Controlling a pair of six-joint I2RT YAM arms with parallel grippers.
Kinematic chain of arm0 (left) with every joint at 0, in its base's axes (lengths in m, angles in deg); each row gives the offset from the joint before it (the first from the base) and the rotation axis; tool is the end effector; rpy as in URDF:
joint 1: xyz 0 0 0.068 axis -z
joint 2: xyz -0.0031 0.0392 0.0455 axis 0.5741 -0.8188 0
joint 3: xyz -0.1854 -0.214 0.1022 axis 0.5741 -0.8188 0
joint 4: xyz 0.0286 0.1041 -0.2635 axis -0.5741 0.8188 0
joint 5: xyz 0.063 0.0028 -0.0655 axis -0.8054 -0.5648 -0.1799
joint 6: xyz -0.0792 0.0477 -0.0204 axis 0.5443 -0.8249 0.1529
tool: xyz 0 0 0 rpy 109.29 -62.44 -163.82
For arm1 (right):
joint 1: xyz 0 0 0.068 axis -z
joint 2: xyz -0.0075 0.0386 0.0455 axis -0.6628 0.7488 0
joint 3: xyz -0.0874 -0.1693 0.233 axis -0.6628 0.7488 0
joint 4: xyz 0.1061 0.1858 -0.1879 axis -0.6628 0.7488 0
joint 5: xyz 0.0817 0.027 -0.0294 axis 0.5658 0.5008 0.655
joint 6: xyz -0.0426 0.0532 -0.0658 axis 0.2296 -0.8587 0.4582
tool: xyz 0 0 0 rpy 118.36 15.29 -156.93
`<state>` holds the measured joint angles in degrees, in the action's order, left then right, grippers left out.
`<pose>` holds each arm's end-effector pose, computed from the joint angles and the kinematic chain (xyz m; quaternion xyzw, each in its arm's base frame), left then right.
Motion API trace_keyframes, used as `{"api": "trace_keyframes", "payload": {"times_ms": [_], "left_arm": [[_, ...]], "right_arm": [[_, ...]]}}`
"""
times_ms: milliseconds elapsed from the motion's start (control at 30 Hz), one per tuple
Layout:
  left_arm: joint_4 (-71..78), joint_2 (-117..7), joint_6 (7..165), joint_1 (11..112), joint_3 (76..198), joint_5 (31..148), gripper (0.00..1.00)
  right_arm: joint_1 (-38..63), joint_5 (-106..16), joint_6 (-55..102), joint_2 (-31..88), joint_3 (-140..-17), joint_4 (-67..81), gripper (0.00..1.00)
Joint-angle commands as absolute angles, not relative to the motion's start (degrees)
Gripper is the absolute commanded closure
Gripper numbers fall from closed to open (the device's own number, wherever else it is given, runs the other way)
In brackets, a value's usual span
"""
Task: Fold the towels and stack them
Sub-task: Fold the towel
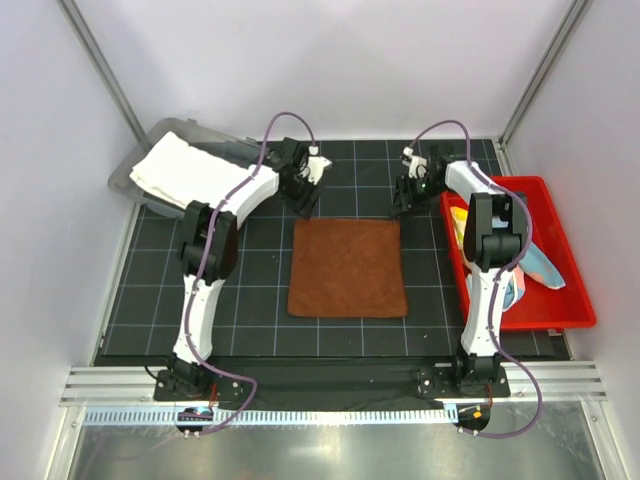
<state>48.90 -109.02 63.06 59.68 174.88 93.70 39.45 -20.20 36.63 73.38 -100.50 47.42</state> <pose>0.4947 -0.2476 0.1681 0.3219 0.9109 -0.1337 0.2206 0.5079 0.0642 0.1386 -0.1197 0.9383 0.2683 0.1822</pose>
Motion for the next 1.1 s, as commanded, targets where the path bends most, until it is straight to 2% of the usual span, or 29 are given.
{"api": "trace_keyframes", "payload": {"times_ms": [0,300,700,800,867,900,933,1000,1033,1067], "left_arm": [[52.2,-110.9,59.5,59.5,176.6,97.9,0.51],[53.1,-112.1,58.5,59.5,179.6,100.9,0.48],[56.6,-115.3,55.6,59.6,182.1,98.1,0.55],[57.0,-116.3,55.4,59.5,182.7,97.3,0.62],[56.8,-116.9,55.7,59.5,183.2,96.6,0.78],[56.9,-117.0,55.9,59.5,183.4,96.1,0.89],[56.8,-117.1,55.9,59.5,183.7,95.7,0.94],[56.7,-117.2,55.9,59.5,183.8,95.3,1.0],[56.6,-117.3,55.9,59.5,183.8,94.8,1.0],[56.8,-117.4,55.6,59.5,183.8,94.7,1.0]], "right_arm": [[39.8,-16.2,46.9,74.7,-105.8,57.3,0.49],[40.7,-14.8,51.7,78.5,-110.8,63.8,0.58],[40.8,-14.8,50.6,81.4,-114.0,64.4,0.65],[40.7,-14.9,50.5,81.8,-114.3,64.7,0.67],[40.8,-15.0,49.5,82.1,-114.5,63.5,0.72],[40.8,-14.6,49.3,82.2,-115.0,62.8,0.74],[40.7,-14.2,49.2,82.5,-115.4,62.8,0.76],[40.7,-13.4,48.9,82.9,-116.0,62.4,0.82],[40.8,-13.2,49.1,82.9,-116.1,62.0,0.85],[40.7,-12.9,49.2,83.1,-116.0,61.8,0.95]]}}
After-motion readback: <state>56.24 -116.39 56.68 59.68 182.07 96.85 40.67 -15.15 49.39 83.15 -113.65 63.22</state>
